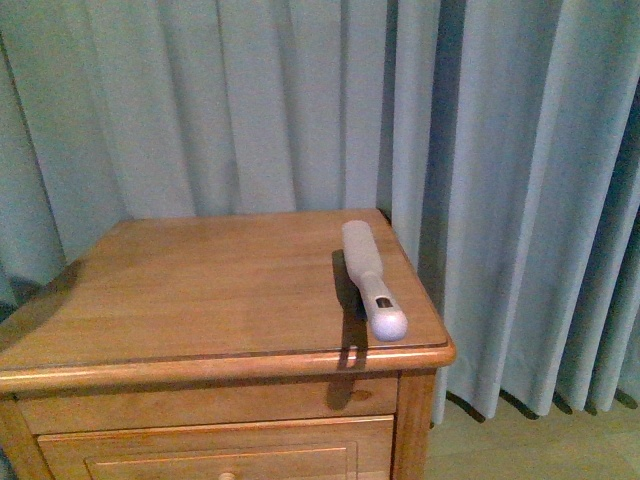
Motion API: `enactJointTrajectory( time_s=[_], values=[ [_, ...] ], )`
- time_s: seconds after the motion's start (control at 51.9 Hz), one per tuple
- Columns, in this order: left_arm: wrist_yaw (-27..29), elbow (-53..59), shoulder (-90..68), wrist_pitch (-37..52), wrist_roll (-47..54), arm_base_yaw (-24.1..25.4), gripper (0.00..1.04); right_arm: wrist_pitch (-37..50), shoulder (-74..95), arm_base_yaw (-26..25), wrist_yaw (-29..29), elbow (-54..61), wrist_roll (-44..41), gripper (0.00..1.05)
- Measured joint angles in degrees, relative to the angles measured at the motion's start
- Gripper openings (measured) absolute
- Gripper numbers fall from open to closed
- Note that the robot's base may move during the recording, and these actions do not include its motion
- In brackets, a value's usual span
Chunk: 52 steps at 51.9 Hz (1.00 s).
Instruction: Clean up trash
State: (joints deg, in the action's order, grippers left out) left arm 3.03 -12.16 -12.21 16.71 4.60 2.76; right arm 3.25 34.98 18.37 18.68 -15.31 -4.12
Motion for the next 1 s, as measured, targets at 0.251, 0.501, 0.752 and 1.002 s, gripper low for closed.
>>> enactJointTrajectory(
  time_s=[0.251, 0.501, 0.752, 1.002],
  values=[
    [0.0, 0.0, 0.0, 0.0, 0.0, 0.0, 0.28, -11.7, 34.9, 10.2, -0.5, -32.5, 13.4, 0.97],
    [0.0, 0.0, 0.0, 0.0, 0.0, 0.0, 0.28, -27.5, 60.0, 15.3, -3.7, -61.3, 32.5, 0.97],
    [0.0, 0.0, 0.0, 0.0, 0.0, 0.0, 0.28, -32.9, 74.0, 17.8, -5.0, -71.9, 43.4, 0.97],
    [0.0, 0.0, 0.0, 0.0, 0.0, 0.0, 0.28, -33.2, 78.1, 18.1, -5.3, -73.5, 46.3, 0.97]
  ],
)
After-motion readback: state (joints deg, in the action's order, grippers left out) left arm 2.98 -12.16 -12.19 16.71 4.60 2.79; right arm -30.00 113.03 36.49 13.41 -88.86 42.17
